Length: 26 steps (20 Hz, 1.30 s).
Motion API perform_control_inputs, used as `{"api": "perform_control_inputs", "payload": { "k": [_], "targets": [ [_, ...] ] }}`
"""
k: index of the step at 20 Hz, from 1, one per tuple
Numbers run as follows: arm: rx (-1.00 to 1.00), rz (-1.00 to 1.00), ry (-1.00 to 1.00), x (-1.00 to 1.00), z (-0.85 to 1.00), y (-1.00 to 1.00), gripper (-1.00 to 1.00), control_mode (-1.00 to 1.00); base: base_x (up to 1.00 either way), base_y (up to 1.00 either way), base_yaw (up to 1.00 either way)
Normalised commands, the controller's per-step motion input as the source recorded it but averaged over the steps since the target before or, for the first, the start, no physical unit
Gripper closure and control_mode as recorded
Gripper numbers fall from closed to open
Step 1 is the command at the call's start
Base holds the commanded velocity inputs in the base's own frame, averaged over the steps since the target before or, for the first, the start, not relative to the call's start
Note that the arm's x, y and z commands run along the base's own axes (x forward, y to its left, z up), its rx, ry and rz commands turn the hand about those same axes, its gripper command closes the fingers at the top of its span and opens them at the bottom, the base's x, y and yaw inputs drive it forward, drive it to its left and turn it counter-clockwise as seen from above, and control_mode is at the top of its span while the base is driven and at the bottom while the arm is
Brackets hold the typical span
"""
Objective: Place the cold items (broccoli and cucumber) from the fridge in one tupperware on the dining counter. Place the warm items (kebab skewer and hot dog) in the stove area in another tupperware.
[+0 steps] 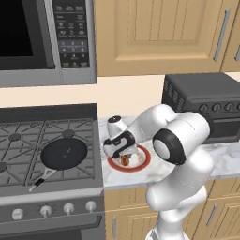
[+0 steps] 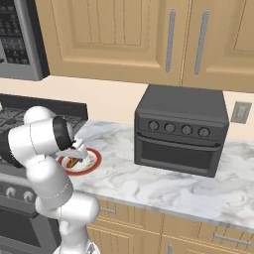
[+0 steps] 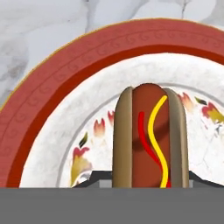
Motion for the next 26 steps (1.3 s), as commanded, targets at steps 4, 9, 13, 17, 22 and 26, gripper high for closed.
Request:
{"api": "perform_control_inputs", "payload": {
  "k": [4,9,13,17,22,26],
  "targets": [
    [0.07,-0.08,0.00,-0.03,-0.36,-0.27,1.00,-1.00,0.00,0.00,0.00],
    [0.24,-0.10,-0.11,-0.45,0.00,-0.78,1.00,-1.00,0.00,0.00,0.00],
    [0.32,-0.08,-0.41,-1.00,0.35,-0.72,1.00,-1.00,0.00,0.00,0.00],
    [0.16,-0.08,-0.25,-1.00,0.86,-0.34,1.00,-1.00,0.00,0.00,0.00],
    [0.03,-0.14,-0.14,-1.00,1.00,-0.10,1.00,-1.00,0.00,0.00,0.00],
    [0.00,-0.07,-0.03,-1.00,1.00,0.00,1.00,-1.00,0.00,0.00,0.00]
  ]
}}
